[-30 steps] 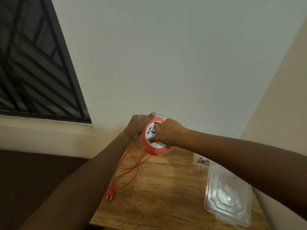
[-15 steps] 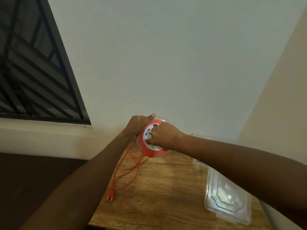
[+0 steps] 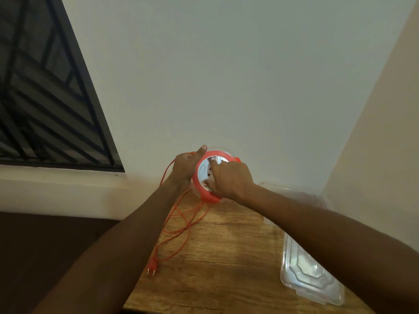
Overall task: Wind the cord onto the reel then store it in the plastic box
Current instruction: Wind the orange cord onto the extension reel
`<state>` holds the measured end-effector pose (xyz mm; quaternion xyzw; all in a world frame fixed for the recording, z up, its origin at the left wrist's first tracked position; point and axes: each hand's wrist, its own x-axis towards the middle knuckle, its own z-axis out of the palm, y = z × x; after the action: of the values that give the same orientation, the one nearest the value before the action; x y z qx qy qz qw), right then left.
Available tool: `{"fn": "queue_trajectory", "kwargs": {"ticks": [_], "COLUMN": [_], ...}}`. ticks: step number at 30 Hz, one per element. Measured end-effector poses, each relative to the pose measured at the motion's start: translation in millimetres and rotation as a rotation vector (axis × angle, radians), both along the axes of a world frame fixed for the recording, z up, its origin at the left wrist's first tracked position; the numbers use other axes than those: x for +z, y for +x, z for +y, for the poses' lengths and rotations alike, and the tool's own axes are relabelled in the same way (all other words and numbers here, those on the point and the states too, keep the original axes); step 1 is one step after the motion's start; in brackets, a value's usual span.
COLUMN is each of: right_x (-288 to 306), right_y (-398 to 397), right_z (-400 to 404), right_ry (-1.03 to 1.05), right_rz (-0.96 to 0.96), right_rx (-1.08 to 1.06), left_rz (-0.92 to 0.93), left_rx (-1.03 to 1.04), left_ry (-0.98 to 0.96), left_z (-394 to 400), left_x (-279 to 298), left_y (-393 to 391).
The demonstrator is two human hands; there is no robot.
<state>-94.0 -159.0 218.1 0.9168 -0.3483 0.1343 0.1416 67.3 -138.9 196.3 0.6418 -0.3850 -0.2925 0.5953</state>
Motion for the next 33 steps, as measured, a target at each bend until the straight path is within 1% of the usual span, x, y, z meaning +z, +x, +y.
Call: {"fn": "queue_trajectory", "kwargs": {"ticks": [2, 4, 6, 8, 10, 12, 16, 18, 23, 27, 31, 33], "right_x": [-4, -10, -15, -19, -19, -16, 0, 7, 22, 30, 25, 25], "right_y": [3, 3, 1, 0, -3, -7, -21, -27, -29, -26, -25, -23], "right_z": [2, 6, 9, 12, 14, 12, 3, -4, -5, 0, 0, 1], "right_ry": [0.041, 0.072, 0.019, -0.063, -0.097, -0.15, -0.241, -0.239, -0.271, -0.337, -0.354, -0.364], "right_rz": [-0.068, -0.131, -0.133, -0.06, 0.017, 0.131, 0.354, 0.459, 0.621, 0.675, 0.779, 0.778], "right_rx": [-0.061, -0.094, -0.077, -0.028, 0.026, 0.112, 0.422, 0.52, 0.532, 0.548, 0.648, 0.659], "left_rz": [0.048, 0.013, -0.002, 0.003, -0.001, -0.026, -0.023, -0.043, -0.066, -0.095, -0.104, -0.113], "left_rx": [0.009, 0.006, 0.001, 0.0, -0.002, -0.02, -0.042, -0.063, -0.113, -0.138, -0.135, -0.137], "left_ry": [-0.01, 0.002, 0.012, 0.025, 0.048, 0.077, 0.089, 0.09, 0.112, 0.138, 0.153, 0.161], "left_z": [-1, -2, -2, -1, -1, -1, 0, 1, 2, 0, 0, -1], "left_x": [0, -1, -2, -4, -5, -9, -13, -14, -10, -6, -4, -4], "left_y": [-1, -1, 1, 4, 9, 12, 15, 15, 16, 14, 12, 10]}}
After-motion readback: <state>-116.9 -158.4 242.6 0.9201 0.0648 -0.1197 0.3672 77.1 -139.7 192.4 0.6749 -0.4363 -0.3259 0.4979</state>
